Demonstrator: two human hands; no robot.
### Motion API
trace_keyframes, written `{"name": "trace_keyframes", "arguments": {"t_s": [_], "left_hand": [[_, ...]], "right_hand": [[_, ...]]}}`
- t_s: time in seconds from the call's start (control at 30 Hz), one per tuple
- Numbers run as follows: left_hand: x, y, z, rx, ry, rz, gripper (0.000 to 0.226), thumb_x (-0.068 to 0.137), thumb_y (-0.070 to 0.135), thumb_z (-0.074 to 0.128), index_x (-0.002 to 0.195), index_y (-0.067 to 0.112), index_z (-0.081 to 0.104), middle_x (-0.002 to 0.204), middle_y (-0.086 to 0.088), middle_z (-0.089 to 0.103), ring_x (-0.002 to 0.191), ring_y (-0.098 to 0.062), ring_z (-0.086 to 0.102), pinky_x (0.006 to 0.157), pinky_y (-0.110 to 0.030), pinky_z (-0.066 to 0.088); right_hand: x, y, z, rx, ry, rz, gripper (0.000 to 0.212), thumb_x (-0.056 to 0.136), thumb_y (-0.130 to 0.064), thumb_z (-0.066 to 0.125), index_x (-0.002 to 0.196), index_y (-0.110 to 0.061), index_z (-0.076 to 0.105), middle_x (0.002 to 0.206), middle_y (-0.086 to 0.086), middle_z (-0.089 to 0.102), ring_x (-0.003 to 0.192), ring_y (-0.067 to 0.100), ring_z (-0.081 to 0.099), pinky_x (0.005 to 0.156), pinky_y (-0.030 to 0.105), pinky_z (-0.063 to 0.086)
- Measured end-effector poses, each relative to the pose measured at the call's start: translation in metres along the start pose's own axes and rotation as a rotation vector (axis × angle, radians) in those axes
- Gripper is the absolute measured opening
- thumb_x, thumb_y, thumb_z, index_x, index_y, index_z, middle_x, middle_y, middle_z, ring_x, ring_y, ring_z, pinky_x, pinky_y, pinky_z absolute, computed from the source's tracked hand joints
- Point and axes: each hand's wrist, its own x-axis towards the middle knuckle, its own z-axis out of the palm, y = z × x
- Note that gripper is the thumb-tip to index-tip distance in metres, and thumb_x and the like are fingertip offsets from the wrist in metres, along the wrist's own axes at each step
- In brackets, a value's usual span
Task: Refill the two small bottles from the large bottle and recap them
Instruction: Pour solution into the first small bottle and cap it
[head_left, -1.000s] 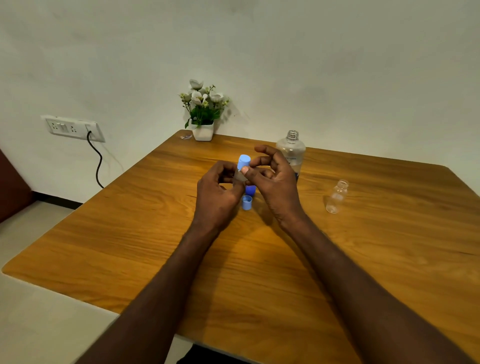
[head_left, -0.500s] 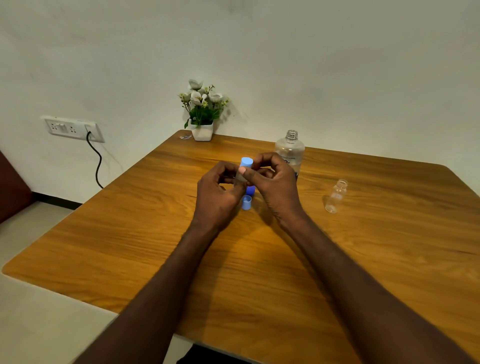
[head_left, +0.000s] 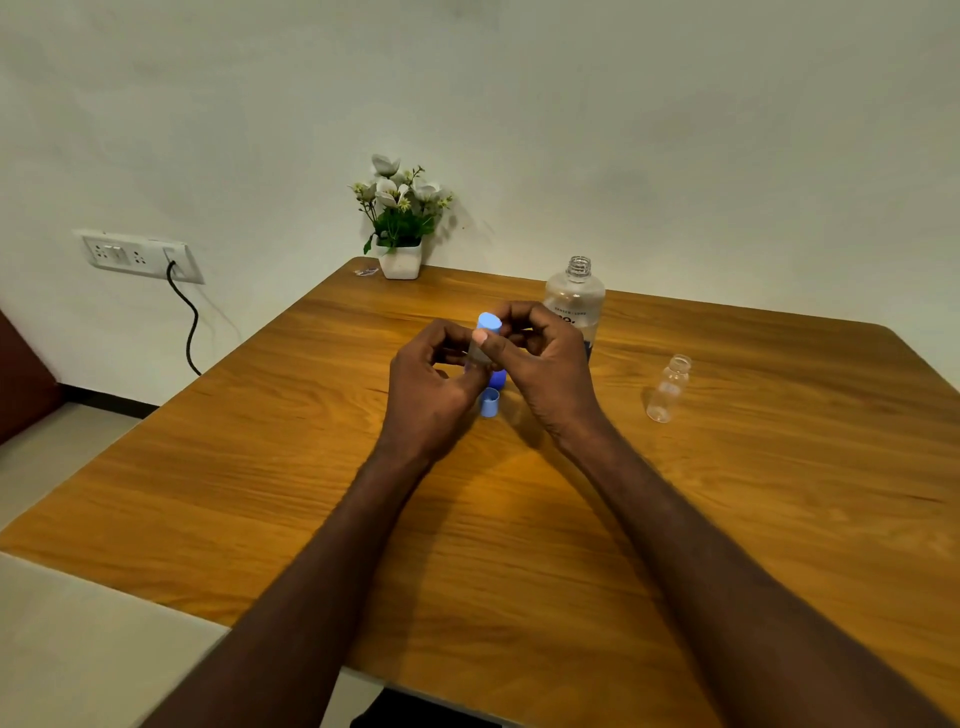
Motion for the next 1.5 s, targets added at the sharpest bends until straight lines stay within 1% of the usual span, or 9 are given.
{"name": "trace_keyframes", "arguments": {"t_s": [0.17,0.3,0.43,0.77,0.93,1.1,1.3,1.4,1.5], "left_hand": [[0.0,0.001,-0.001,-0.011,-0.001,0.002,0.009,0.093,0.013,0.074,0.1,0.016,0.071,0.096,0.005,0.075,0.094,-0.014,0.071,0.074,-0.038,0.06],[0.0,0.001,-0.002,-0.03,0.007,-0.028,0.008,0.092,0.014,0.075,0.099,0.015,0.071,0.096,0.004,0.075,0.094,-0.016,0.071,0.074,-0.046,0.061],[0.0,0.004,-0.001,-0.033,-0.006,-0.006,0.01,0.092,0.01,0.075,0.096,0.018,0.07,0.094,0.004,0.075,0.092,-0.016,0.071,0.072,-0.032,0.058],[0.0,0.003,0.0,-0.039,-0.003,-0.029,0.008,0.093,0.015,0.076,0.098,0.013,0.071,0.095,0.003,0.075,0.092,-0.012,0.071,0.07,-0.018,0.054],[0.0,0.004,-0.001,-0.05,-0.017,-0.021,0.011,0.089,0.008,0.077,0.1,0.01,0.072,0.096,0.0,0.076,0.09,-0.013,0.072,0.07,-0.017,0.054],[0.001,0.003,-0.003,-0.076,-0.072,-0.014,0.015,0.084,0.002,0.078,0.096,0.009,0.071,0.094,-0.003,0.074,0.09,-0.019,0.071,0.073,-0.031,0.057],[-0.001,0.005,0.0,-0.077,-0.114,-0.035,0.022,0.084,0.001,0.079,0.099,0.011,0.068,0.093,-0.003,0.072,0.089,-0.015,0.068,0.065,-0.023,0.052],[-0.005,0.008,0.002,-0.045,-0.113,-0.023,0.024,0.087,-0.011,0.071,0.104,0.003,0.059,0.092,-0.001,0.066,0.082,0.001,0.061,0.064,-0.014,0.05],[-0.008,0.007,0.002,0.005,-0.103,0.029,0.022,0.088,-0.007,0.065,0.104,0.003,0.055,0.09,0.005,0.065,0.082,-0.001,0.06,0.065,-0.026,0.053]], "right_hand": [[0.0,-0.001,-0.002,0.042,-0.028,0.005,0.034,0.087,-0.01,0.082,0.114,-0.009,0.062,0.097,0.007,0.065,0.092,0.012,0.068,0.082,0.026,0.059],[0.001,0.002,-0.001,-0.056,-0.057,-0.052,0.027,0.091,-0.01,0.077,0.117,-0.012,0.07,0.103,0.009,0.07,0.1,0.018,0.069,0.09,0.033,0.059],[0.0,0.001,0.0,-0.018,-0.027,-0.011,0.029,0.087,-0.012,0.083,0.106,-0.008,0.061,0.095,0.004,0.066,0.091,0.012,0.067,0.082,0.025,0.059],[0.001,0.0,0.0,0.007,-0.017,-0.009,0.037,0.088,-0.011,0.082,0.119,-0.012,0.063,0.092,0.002,0.067,0.093,0.015,0.07,0.088,0.03,0.061],[0.003,0.002,0.0,-0.075,-0.008,-0.022,0.03,0.088,-0.015,0.082,0.117,-0.012,0.073,0.108,0.006,0.073,0.104,0.018,0.071,0.089,0.025,0.058],[0.004,0.0,-0.005,-0.079,-0.093,-0.05,0.029,0.094,-0.014,0.075,0.123,-0.014,0.073,0.118,0.005,0.071,0.111,0.015,0.067,0.093,0.02,0.054],[0.006,0.003,-0.002,-0.084,0.0,-0.03,0.02,0.091,-0.011,0.077,0.111,-0.01,0.078,0.095,-0.002,0.067,0.096,0.017,0.067,0.086,0.038,0.059],[0.002,0.001,0.005,-0.107,0.041,-0.027,0.02,0.089,-0.01,0.079,0.109,-0.011,0.079,0.094,-0.003,0.066,0.088,0.01,0.065,0.08,0.032,0.059],[-0.003,-0.002,0.014,-0.174,0.123,-0.052,0.022,0.088,-0.011,0.08,0.109,-0.011,0.08,0.095,-0.004,0.067,0.084,0.001,0.064,0.072,0.015,0.053]]}}
